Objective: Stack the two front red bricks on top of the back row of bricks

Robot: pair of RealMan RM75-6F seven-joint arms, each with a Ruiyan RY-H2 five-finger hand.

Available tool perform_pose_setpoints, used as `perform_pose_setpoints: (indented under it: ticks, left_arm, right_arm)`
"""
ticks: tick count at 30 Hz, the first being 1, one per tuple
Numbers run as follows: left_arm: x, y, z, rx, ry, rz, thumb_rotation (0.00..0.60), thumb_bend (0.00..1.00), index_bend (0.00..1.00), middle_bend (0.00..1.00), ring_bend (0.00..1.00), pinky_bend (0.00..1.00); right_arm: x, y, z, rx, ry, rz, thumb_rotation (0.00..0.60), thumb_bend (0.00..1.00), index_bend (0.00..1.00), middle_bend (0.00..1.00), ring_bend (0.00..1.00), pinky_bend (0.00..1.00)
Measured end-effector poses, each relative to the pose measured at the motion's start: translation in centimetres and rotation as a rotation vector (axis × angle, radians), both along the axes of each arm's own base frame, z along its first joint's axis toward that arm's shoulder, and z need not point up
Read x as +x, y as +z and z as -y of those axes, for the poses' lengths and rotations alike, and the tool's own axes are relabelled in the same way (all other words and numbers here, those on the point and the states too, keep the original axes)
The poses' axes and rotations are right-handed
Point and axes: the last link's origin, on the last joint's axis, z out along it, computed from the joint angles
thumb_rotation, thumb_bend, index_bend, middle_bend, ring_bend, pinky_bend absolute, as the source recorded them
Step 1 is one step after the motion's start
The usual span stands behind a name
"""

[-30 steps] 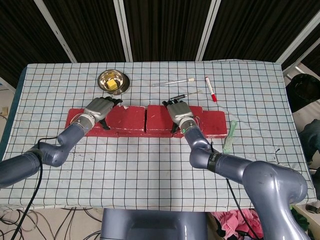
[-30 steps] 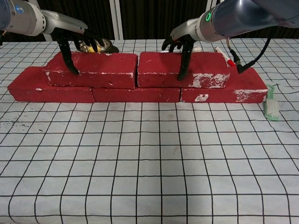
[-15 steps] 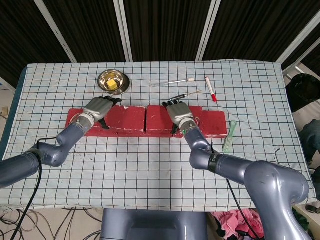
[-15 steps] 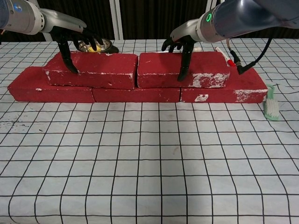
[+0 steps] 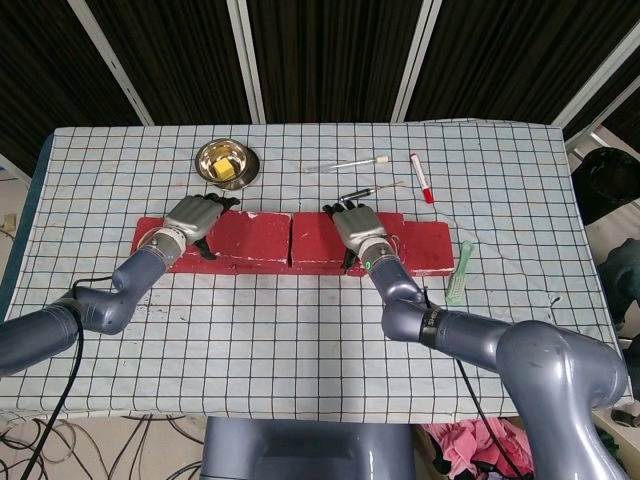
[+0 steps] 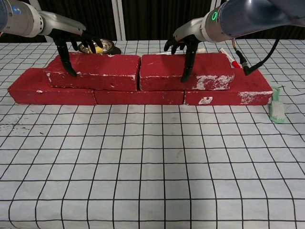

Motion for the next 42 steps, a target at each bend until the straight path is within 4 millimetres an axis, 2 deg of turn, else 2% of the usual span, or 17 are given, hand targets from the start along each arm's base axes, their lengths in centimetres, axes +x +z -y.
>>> perform_pose_setpoints:
  ticks: [42]
  left_arm:
    - [0.0, 0.6, 0.2, 0.023, 0.006, -0.010, 0.600, 0.00, 0.07, 0.13, 0.04, 0.14]
  right_arm:
    - [-0.3, 1.2, -0.4, -0.030, 0.007, 0.003, 0.600, 0.00, 0.02, 0.05, 0.00, 0.11]
